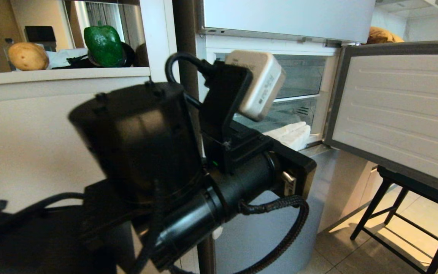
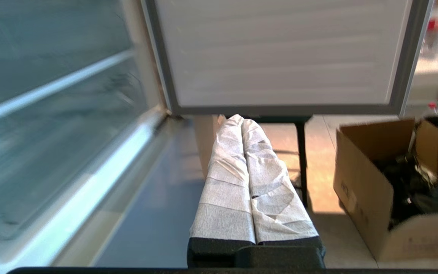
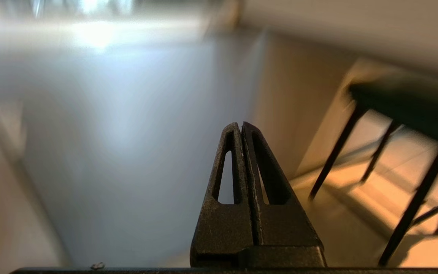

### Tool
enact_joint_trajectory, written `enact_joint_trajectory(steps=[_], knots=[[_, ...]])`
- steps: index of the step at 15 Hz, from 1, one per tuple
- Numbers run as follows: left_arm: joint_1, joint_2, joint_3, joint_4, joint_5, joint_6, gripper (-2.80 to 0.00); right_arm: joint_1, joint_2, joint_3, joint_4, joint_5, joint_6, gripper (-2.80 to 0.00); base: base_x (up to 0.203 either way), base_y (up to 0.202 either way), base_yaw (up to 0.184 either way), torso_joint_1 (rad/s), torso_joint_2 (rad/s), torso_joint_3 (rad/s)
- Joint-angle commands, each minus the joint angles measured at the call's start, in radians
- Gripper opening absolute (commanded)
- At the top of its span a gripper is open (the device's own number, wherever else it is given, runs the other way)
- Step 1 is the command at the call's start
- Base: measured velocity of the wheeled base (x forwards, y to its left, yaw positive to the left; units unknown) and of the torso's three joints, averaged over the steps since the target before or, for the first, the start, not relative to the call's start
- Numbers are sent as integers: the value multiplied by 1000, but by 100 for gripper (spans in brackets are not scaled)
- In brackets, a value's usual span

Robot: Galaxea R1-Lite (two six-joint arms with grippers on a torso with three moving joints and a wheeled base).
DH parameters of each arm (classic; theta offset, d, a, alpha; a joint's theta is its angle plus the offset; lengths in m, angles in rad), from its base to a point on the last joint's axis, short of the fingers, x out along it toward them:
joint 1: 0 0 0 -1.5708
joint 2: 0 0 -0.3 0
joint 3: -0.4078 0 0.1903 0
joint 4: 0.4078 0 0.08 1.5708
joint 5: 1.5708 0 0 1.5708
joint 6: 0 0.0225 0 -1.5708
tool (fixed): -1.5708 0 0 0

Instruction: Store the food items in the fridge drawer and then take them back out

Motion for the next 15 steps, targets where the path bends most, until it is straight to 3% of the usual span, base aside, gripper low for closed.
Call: enact_joint_trajectory(steps=[1, 4, 5, 7, 10, 13, 15], knots=[[4, -138, 31, 0, 17, 7, -280, 1, 80, -98, 2, -38, 7, -280, 0, 0, 0, 0, 0, 0], [13, -282, 53, 20, 61, 10, -280, 4, 333, -256, 3, -118, 21, -280, 0, 0, 0, 0, 0, 0], [49, -333, 63, 37, 78, 10, -280, 5, 385, -277, 3, -126, 24, -280, 0, 0, 0, 0, 0, 0], [192, -444, 101, 63, 92, 11, -280, 6, 406, -217, -1, -73, 24, -280, 0, 0, 0, 0, 0, 0], [487, -667, 204, 100, 120, 16, -280, 6, 449, -222, -16, -49, 69, -280, 0, 0, 0, 0, 0, 0], [794, -930, 330, 210, 162, 19, -280, 4, 598, -234, -144, -51, 123, -280, 0, 0, 0, 0, 0, 0], [915, -1106, 418, 325, 168, 21, -280, 2, 723, -236, -260, -53, 134, -280, 0, 0, 0, 0, 0, 0]])
